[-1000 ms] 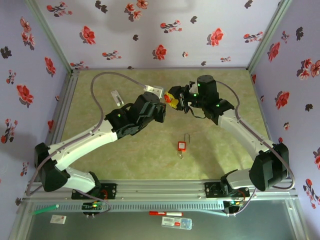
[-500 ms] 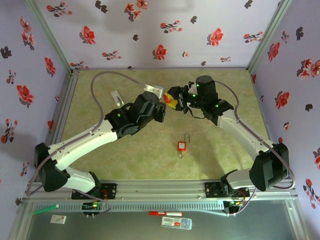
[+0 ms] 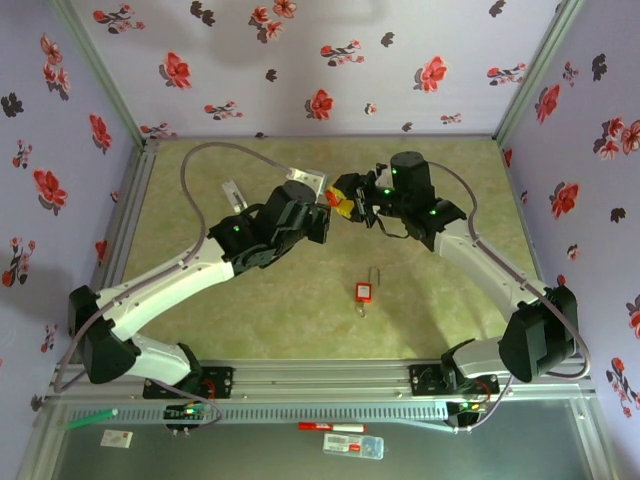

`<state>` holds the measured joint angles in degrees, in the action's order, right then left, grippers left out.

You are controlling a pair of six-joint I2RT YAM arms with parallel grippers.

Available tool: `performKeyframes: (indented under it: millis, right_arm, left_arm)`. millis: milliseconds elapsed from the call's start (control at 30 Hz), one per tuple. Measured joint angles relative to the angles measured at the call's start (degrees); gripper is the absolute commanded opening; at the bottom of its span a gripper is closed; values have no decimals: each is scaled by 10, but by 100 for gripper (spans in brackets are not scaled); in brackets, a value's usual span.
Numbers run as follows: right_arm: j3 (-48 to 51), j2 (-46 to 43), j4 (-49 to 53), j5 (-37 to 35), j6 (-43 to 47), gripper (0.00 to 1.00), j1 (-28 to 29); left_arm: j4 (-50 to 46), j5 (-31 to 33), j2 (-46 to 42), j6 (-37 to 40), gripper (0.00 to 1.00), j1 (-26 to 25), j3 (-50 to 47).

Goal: Unlock with the key

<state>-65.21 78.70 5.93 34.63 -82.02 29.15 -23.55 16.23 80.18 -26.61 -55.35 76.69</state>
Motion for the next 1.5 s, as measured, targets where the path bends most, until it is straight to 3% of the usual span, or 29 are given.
performKeyframes:
  millis: [233,600,900,1133,1300,1500]
  right_arm:
    - [0,0,0,-21,0,0,5]
    - [0,-7,0,-57,-4,0,16]
    - [5,-12,-25,-96,-54,0,16]
    - [41,-14,-120,-102,-128,0,16]
    - [40,-14,-127,-111,-135,0,15]
    - [0,-14,-37,-132,-68,0,15]
  left_arm:
    - [25,-65,0,-37,0,31,-11]
    - [33,-83,1,-61,0,39,-11]
    - [18,-10,43,-7,0,9,42]
    - [34,9,47,38,0,12,47]
    - [63,-85,40,11,0,57,35]
    - [118,-199,36,-65,0,95,1]
